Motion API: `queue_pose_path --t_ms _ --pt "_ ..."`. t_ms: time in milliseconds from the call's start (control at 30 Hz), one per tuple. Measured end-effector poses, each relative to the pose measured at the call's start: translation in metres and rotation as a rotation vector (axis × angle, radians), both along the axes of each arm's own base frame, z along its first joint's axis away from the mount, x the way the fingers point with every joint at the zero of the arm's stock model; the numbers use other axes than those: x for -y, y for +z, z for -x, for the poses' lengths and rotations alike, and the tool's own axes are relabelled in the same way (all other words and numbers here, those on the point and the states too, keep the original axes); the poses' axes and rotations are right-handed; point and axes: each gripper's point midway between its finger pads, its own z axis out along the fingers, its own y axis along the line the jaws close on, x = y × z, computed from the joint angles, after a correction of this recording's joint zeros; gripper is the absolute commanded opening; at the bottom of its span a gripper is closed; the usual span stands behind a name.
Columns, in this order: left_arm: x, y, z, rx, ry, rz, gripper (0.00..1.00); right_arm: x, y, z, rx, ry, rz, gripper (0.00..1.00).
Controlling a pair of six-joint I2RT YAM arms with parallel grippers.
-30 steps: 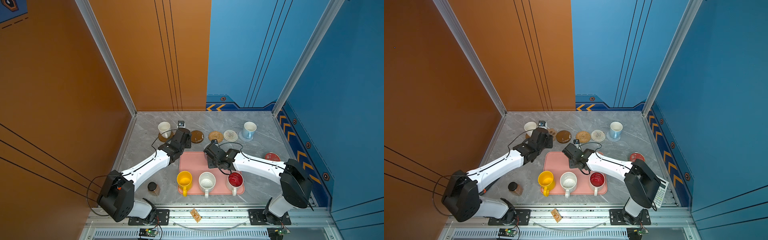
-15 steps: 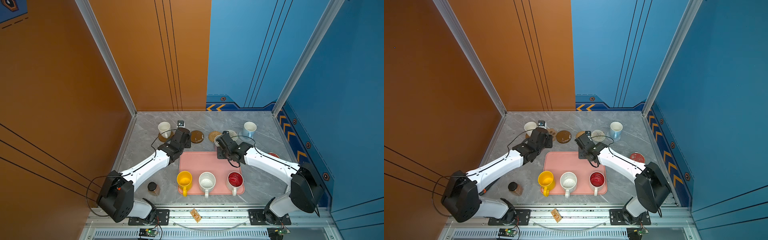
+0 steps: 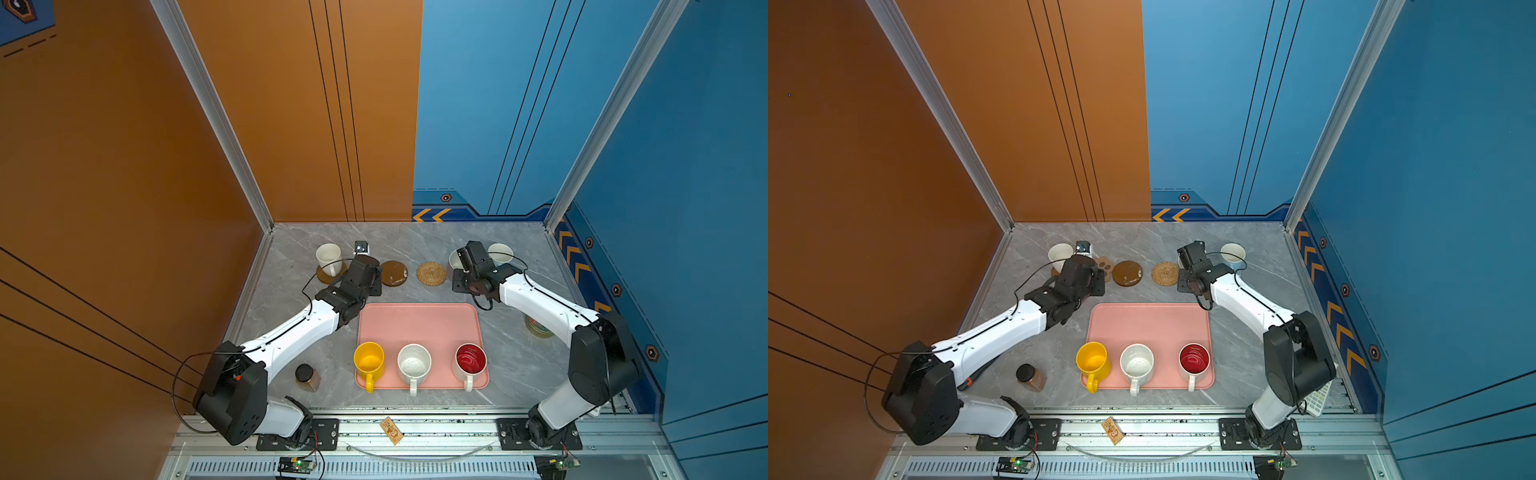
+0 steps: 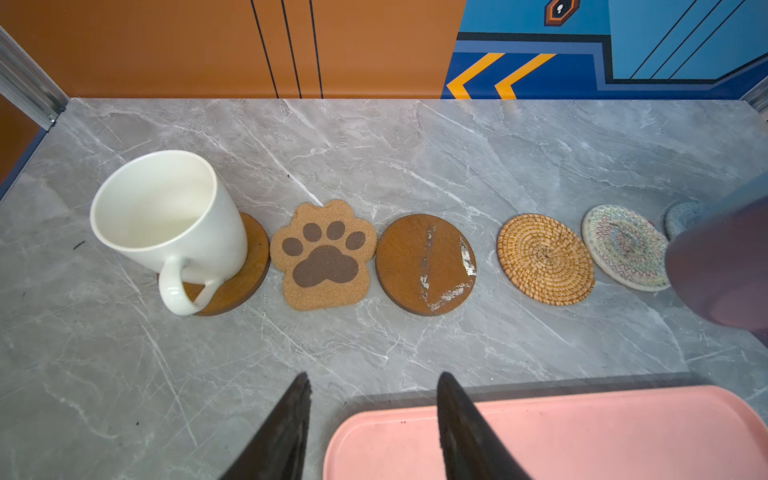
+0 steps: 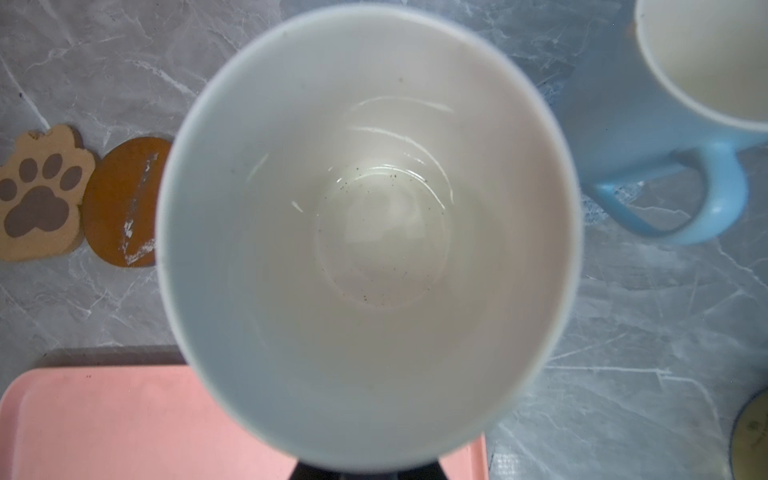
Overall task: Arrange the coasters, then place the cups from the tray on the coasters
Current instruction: 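Carry the mug with the right gripper over the multicolour rope coaster, then lower the lavender-handled mug onto the multicolour rope coaster with the right gripper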
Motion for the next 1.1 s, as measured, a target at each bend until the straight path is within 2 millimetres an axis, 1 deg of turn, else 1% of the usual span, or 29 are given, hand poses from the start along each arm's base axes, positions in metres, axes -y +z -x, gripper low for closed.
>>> queue_pose_path --t_ms 167,400,667,933,1100 --pt "0.0 0.001 0.0 0.003 0.0 0.002 0.51 0.011 -0.015 -0.022 -0.025 -0.015 0.01 0.0" --pt "0.0 0.001 0.0 0.002 0.003 0.007 0.51 0.019 -0.028 -0.041 -0.044 -0.024 0.014 0.0" --pt "0.0 0.001 0.0 0.002 0.004 0.008 0.51 0.02 -0.035 -0.048 -0.056 -0.023 0.019 0.0" --pt "0.0 0.001 0.0 0.002 0.004 0.009 0.51 0.027 -0.046 -0.053 -0.078 -0.031 0.03 0.0" --pt "0.0 0.001 0.0 0.001 0.008 0.015 0.5 0.028 -0.046 -0.054 -0.077 -0.036 0.029 0.0"
